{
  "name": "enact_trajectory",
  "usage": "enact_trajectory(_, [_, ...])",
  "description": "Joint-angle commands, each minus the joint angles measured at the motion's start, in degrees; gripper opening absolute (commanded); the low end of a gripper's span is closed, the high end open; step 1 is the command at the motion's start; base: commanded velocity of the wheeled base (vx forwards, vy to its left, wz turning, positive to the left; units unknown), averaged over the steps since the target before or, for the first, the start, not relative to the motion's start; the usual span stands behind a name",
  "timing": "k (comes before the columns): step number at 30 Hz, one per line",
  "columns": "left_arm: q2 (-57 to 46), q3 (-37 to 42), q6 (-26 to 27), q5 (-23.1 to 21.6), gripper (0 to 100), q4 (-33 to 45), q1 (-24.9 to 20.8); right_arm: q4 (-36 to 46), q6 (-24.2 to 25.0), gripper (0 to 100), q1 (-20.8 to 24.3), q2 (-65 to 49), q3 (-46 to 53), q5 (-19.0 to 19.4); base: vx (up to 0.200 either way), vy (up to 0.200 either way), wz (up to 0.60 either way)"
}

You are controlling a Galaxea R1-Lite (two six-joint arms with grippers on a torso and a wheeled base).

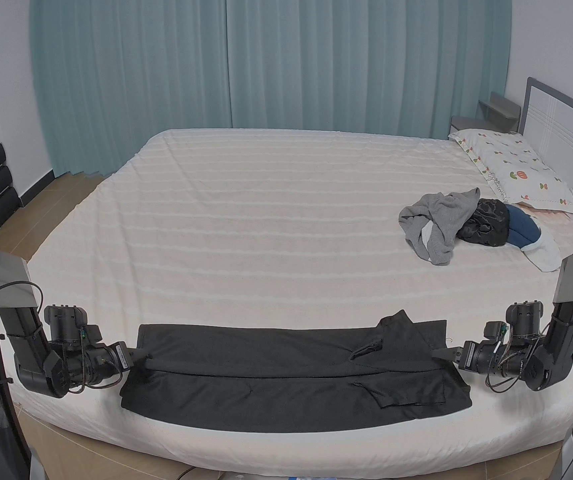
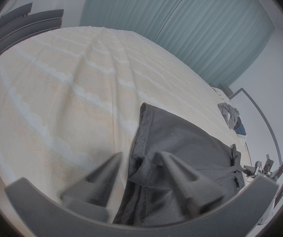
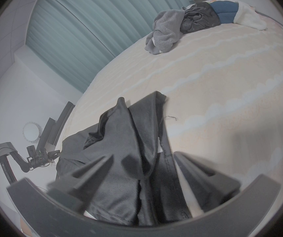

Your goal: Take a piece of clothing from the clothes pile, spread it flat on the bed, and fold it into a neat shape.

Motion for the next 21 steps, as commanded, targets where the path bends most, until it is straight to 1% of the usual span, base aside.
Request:
enact_trajectory(1, [0.11, -0.11, -0.61, 0.03, 100, -0.70, 0.21, -0.30, 1.13, 100, 0.37, -3.11, -1.19, 0.05, 0.000, 0.000, 0.00])
enact_trajectory(3, [-0.42, -0.37, -0.69, 0.03, 100, -0.88, 0.39, -0.21, 2.01, 100, 0.37, -3.90, -2.25, -0.04, 0.000, 0.000, 0.00])
enact_trajectory(5, [-1.91, -0.90, -2.01, 0.03, 100, -0.97, 1.00, 0.58, 4.03, 100, 0.37, -4.78, -5.06, -0.21, 0.000, 0.000, 0.00])
enact_trajectory(6, [-1.91, -0.90, -2.01, 0.03, 100, -0.97, 1.00, 0.58, 4.03, 100, 0.37, -4.78, -5.06, -0.21, 0.000, 0.000, 0.00])
enact_trajectory(7, [-3.32, -2.48, -4.65, 0.03, 100, -0.97, 1.09, 1.11, 6.49, 100, 0.37, -4.26, -8.05, -0.65, 0.000, 0.000, 0.00])
enact_trajectory(11, [-5.17, -7.58, -10.45, 0.03, 100, 0.35, 1.00, 4.18, 12.99, 100, 1.69, -3.55, -13.32, -1.62, 0.000, 0.000, 0.00])
enact_trajectory(14, [-4.90, -10.48, -12.38, 0.03, 100, 1.85, 0.74, 4.27, 16.07, 100, 1.95, -2.06, -15.08, -1.53, 0.000, 0.000, 0.00])
enact_trajectory(17, [-3.23, -12.85, -13.79, 0.03, 100, 3.17, 0.65, 3.65, 20.29, 100, 1.78, 0.75, -15.61, -0.92, 0.000, 0.000, 0.00])
enact_trajectory(18, [-3.06, -12.94, -13.79, 0.03, 100, 3.17, 0.65, 3.65, 20.46, 100, 1.78, 0.93, -15.61, -0.92, 0.000, 0.000, 0.00])
enact_trajectory(19, [-0.60, -13.99, -14.14, 0.21, 100, 2.99, 0.65, 2.86, 21.34, 100, 1.78, 2.51, -15.34, -1.18, 0.000, 0.000, 0.00])
enact_trajectory(21, [0.72, -14.43, -14.23, 0.30, 100, 2.81, 0.65, 1.98, 21.34, 100, 1.69, 2.86, -15.26, -1.35, 0.000, 0.000, 0.00])
